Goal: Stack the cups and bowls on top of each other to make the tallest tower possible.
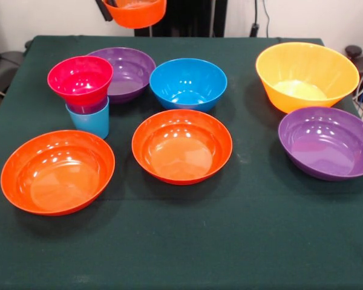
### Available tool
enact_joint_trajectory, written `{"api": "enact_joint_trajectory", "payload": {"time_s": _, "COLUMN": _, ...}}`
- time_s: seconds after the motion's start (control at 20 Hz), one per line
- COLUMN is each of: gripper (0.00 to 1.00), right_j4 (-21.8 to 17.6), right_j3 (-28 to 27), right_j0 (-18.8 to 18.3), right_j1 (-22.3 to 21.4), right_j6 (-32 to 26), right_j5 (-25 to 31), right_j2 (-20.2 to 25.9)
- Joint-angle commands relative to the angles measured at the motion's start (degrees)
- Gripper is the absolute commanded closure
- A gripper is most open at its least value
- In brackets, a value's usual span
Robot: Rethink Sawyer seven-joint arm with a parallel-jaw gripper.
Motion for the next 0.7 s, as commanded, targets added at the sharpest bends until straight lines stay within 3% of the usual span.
{"api": "enact_joint_trajectory", "payload": {"time_s": 0.05, "gripper": 1.00, "right_j4": -4.67, "right_j3": -6.78, "right_j0": 2.98, "right_j1": 3.99, "right_j6": -22.77, "right_j5": 8.02, "right_j2": 1.46}}
{"api": "enact_joint_trajectory", "payload": {"time_s": 0.7, "gripper": 1.00, "right_j4": -5.44, "right_j3": -10.78, "right_j0": 3.46, "right_j1": 4.91, "right_j6": -28.82, "right_j5": 9.30, "right_j2": 0.96}}
